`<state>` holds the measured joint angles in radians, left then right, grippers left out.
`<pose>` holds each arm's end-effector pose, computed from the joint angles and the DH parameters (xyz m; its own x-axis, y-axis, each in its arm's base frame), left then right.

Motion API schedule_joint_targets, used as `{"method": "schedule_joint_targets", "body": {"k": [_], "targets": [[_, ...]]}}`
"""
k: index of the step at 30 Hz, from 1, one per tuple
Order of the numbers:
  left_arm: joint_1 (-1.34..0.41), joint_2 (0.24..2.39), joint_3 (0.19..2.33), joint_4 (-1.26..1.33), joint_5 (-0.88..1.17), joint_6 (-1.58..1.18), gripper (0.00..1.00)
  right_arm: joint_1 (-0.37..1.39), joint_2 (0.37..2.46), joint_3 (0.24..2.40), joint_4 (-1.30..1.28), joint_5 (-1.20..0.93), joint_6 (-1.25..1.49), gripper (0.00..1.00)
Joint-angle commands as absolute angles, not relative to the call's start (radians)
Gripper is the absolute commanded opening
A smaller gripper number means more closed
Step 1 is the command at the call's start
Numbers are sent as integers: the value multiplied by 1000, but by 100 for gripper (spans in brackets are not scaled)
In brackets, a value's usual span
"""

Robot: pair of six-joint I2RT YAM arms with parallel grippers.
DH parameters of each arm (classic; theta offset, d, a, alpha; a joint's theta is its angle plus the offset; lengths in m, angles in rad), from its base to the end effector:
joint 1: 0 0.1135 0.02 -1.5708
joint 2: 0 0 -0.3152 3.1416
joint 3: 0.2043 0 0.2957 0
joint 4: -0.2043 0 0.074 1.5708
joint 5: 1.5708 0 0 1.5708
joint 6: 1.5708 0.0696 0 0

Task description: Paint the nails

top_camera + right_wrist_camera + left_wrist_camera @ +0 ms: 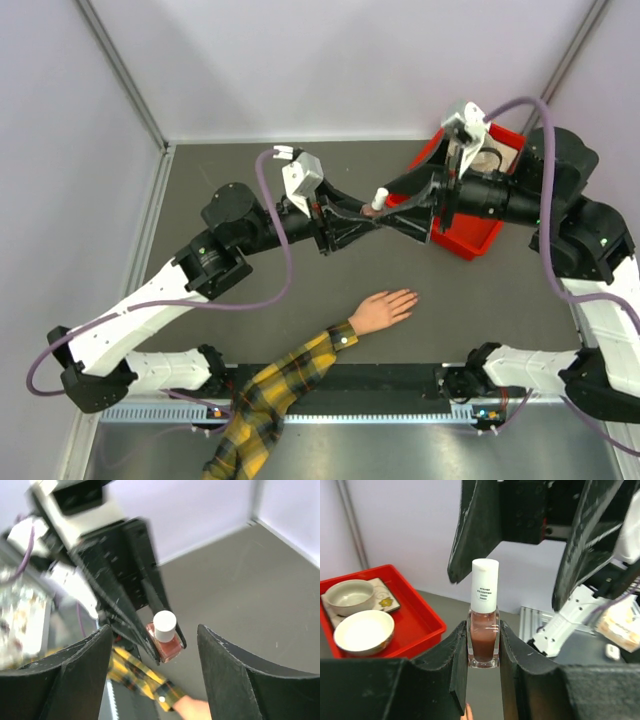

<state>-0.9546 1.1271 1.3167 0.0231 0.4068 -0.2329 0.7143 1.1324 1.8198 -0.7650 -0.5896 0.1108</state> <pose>0.1466 -0.2547 0.5408 -0.1059 -0.2173 -0.9704 0.9749 0.1696 -0.1443 0.1283 0.1625 0.6188 -0.1647 -0.0212 -0.9861 -0.9509 0.2688 0.1531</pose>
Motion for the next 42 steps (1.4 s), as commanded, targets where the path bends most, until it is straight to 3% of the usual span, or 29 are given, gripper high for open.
{"method": "schedule_joint_targets", "body": {"k": [1, 7, 12, 15, 25, 29, 38, 42], "targets": [[-953, 1154, 1365, 51, 295, -180, 0, 722, 1158, 1951, -892, -228, 369, 68], [-954, 1198, 1402, 5, 164, -140, 0, 859, 1314, 2190, -1112, 36, 449, 69], [-954, 1218, 1417, -17, 164, -140, 0, 910, 1361, 2244, -1143, 168, 495, 52], [-954, 1218, 1414, -11, 144, -141, 0, 931, 1359, 2230, -1163, 221, 474, 51], [-954, 1219, 1401, -8, 135, -149, 0, 931, 1353, 2194, -1149, 232, 472, 49], [-953, 1223, 1405, -8, 138, -149, 0, 930, 1358, 2180, -1114, 201, 498, 32], [-953, 1218, 1405, -8, 144, -153, 0, 930, 1361, 2151, -1086, 187, 520, 35], [-954, 1210, 1401, -8, 152, -155, 0, 930, 1339, 2117, -1055, 184, 515, 24]]}}
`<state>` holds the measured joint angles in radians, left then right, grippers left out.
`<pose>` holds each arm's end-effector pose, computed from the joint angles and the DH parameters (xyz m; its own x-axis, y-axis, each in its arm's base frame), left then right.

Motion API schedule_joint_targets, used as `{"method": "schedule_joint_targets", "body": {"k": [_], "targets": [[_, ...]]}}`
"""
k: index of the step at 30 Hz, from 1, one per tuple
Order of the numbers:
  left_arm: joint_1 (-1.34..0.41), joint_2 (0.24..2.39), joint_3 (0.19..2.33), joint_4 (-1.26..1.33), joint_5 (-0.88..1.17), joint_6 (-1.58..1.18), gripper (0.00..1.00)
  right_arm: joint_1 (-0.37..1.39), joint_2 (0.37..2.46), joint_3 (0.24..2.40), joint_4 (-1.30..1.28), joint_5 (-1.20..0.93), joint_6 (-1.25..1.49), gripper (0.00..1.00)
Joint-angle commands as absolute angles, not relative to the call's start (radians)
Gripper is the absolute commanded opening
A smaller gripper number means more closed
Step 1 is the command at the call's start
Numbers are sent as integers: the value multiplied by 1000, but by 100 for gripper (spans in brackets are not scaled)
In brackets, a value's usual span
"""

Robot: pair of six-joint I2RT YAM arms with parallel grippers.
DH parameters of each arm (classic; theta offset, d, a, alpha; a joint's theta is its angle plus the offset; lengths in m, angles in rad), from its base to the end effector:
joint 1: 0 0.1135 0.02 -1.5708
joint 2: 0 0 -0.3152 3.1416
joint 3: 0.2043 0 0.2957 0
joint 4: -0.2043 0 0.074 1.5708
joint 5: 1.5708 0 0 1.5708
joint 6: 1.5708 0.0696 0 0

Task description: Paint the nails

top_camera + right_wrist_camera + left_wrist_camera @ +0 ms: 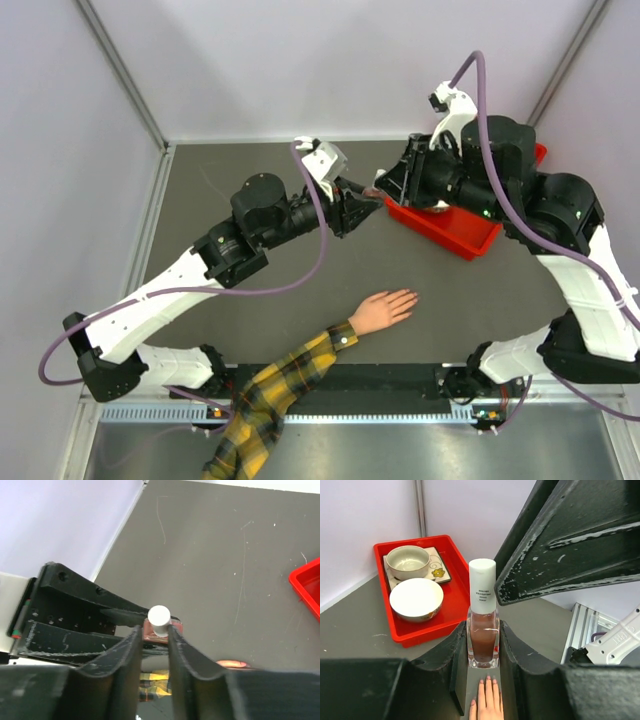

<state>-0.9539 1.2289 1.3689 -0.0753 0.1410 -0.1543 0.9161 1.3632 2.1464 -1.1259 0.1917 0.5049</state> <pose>0.1860 -0.2791 0.5195 -0.0996 -0.1226 -0.9874 0.8839 0.4448 -0.1444 0.1639 0.1918 0.6209 -0.5029 0.1247 -0.8553 -0.4869 0.7767 0.3996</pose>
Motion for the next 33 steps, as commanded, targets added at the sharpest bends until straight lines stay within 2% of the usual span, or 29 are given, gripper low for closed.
{"method": "schedule_joint_targets", "body": {"k": [1, 2, 5, 12, 16, 17, 19, 22, 27, 30, 33], "targets": [[-954, 1204, 1399, -8, 159, -156, 0, 930, 1329, 2109, -1049, 189, 514, 20], [-954, 1201, 1393, -8, 164, -158, 0, 928, 1318, 2086, -1031, 181, 508, 11], [-954, 1174, 1367, 41, 173, -170, 0, 925, 1252, 2004, -941, 158, 468, 0], [-953, 1120, 1325, 87, 245, -207, 0, 864, 1155, 1890, -830, 34, 385, 0], [-953, 1111, 1325, 63, 247, -203, 0, 808, 1172, 1984, -888, -43, 383, 43], [-954, 1111, 1328, 51, 245, -198, 0, 802, 1213, 2026, -919, -87, 382, 47], [-954, 1117, 1338, 26, 232, -181, 0, 799, 1284, 2196, -1056, -92, 411, 50], [-954, 1132, 1368, -27, 198, -160, 0, 799, 1376, 2301, -1141, -124, 471, 54], [-954, 1152, 1393, -58, 117, -140, 0, 799, 1400, 2278, -1159, -127, 515, 46], [-954, 1176, 1420, -84, 107, -132, 0, 804, 1448, 2318, -1219, -120, 500, 46], [-954, 1186, 1424, -78, 118, -127, 0, 811, 1421, 2266, -1174, -91, 491, 47]]}}
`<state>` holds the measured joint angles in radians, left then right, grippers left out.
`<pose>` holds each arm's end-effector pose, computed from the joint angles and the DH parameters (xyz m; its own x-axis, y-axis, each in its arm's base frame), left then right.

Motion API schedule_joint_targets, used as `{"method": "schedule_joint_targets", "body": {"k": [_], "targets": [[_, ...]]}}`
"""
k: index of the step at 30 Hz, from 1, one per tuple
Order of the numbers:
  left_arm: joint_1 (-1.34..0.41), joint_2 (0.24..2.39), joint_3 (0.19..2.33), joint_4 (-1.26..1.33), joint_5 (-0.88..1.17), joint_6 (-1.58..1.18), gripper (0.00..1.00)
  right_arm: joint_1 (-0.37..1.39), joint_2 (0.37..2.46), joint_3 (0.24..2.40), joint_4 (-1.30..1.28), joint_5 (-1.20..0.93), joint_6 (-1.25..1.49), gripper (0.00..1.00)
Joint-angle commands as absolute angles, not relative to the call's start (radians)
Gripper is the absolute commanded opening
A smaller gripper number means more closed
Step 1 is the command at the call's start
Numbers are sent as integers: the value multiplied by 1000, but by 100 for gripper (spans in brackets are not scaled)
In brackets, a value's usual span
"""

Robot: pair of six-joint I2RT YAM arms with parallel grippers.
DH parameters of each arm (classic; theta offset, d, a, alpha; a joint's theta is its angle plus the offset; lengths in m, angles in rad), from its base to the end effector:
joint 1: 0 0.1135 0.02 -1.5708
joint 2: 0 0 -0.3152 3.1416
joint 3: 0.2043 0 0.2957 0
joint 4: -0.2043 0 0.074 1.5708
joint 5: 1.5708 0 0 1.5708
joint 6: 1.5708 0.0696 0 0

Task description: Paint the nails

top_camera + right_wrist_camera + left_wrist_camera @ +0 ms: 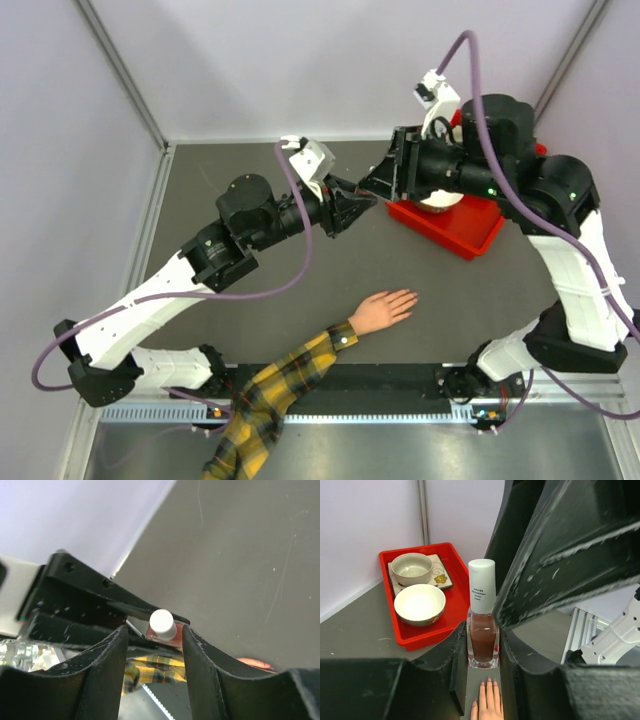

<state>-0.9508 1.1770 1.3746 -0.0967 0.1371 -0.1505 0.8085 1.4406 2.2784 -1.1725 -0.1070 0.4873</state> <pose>0.1744 -0.2606 0.5346 -0.0749 -0.1508 -0.9857 0.8840 0.4474 -0.1356 0.1766 0.1957 0.6343 -0.5698 0.0774 -0.8181 -0.5907 0.6535 0.4733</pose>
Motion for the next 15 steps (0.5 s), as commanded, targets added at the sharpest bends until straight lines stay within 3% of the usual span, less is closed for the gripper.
{"method": "schedule_joint_targets", "body": {"k": [1, 9, 15], "targets": [[-954, 1189, 1422, -77, 120, -127, 0, 810, 1417, 2251, -1170, -78, 489, 47], [-954, 1200, 1422, -72, 144, -126, 0, 810, 1422, 2241, -1172, -41, 471, 45], [-954, 1197, 1420, -69, 176, -126, 0, 811, 1425, 2235, -1172, -26, 466, 31]]}}
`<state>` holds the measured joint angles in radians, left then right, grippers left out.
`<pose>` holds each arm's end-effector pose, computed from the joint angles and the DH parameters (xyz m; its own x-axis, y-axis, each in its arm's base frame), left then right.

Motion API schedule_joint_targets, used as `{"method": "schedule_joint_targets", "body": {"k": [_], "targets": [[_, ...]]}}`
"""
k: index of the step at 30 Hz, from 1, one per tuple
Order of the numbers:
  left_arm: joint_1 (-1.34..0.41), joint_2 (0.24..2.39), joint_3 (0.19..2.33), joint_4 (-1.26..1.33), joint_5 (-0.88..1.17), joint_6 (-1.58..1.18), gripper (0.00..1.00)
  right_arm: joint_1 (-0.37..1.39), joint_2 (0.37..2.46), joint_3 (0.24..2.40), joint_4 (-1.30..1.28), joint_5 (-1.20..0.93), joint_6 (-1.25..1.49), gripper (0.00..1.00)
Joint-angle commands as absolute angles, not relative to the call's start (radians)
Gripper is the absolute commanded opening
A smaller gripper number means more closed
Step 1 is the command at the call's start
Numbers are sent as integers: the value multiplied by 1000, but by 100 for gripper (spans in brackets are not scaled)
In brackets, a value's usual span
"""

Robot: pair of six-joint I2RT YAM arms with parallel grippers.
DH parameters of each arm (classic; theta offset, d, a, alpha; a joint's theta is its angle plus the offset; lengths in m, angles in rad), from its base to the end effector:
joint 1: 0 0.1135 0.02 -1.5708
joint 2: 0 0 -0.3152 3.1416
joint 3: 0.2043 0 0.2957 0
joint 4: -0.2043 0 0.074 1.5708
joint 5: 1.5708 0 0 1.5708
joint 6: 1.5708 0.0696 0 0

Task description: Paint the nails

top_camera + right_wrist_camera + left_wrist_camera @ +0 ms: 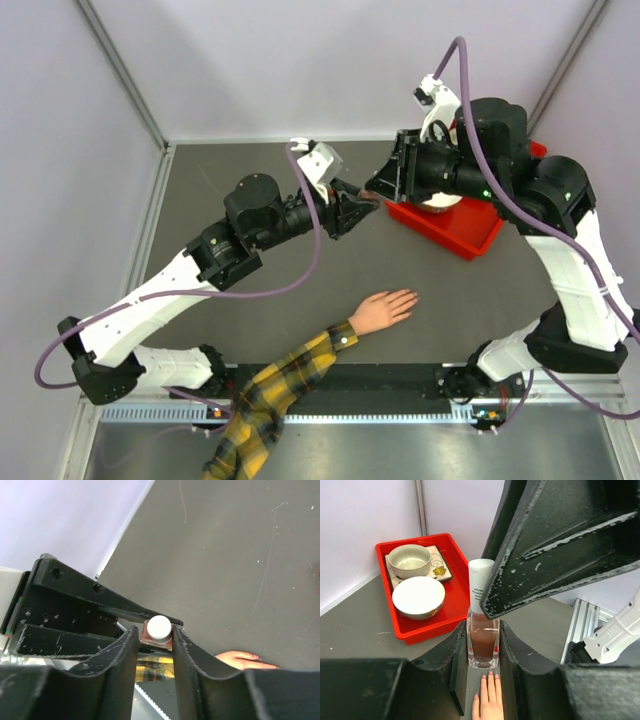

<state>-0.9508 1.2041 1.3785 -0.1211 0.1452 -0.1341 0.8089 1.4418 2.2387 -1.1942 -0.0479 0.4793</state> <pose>0.1803 -0.2699 0.5247 -0.0882 -0.1041 -0.9906 0.8854 0.4474 -0.1259 0.1848 0.1986 0.6196 -0.5843 0.0548 -0.8097 -0.5451 0.7126 0.4417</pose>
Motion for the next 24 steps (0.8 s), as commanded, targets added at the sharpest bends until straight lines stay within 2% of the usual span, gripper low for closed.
{"method": "schedule_joint_targets", "body": {"k": [1, 3, 6, 9, 10, 11, 13, 17, 21, 23, 24], "targets": [[-954, 1195, 1414, -63, 195, -127, 0, 810, 1424, 2233, -1169, -29, 457, 30], [-954, 1184, 1405, -54, 213, -135, 0, 804, 1419, 2226, -1152, -52, 433, 25], [-953, 1152, 1373, -20, 245, -152, 0, 767, 1362, 2156, -1068, -168, 369, 0], [-951, 1117, 1339, 34, 337, -179, 0, 717, 1238, 1976, -895, -369, 232, 0], [-948, 1109, 1322, 49, 365, -193, 0, 707, 1195, 1851, -841, -462, 183, 0], [-945, 1091, 1313, 93, 398, -213, 0, 695, 1137, 1800, -783, -694, 132, 0], [-937, 1080, 1290, 136, 487, -277, 0, 696, 1088, 1699, -659, -963, 6, 0], [-930, 1083, 1308, 137, 656, -385, 0, 677, 1008, 1577, -586, -1021, -147, 0], [-930, 1094, 1335, 71, 742, -400, 0, 673, 1107, 1684, -705, -1129, -169, 0], [-928, 1097, 1347, 48, 732, -370, 0, 672, 1118, 1704, -710, -1100, -115, 0], [-928, 1098, 1357, 14, 718, -350, 0, 673, 1121, 1715, -704, -1080, -95, 6]]}}
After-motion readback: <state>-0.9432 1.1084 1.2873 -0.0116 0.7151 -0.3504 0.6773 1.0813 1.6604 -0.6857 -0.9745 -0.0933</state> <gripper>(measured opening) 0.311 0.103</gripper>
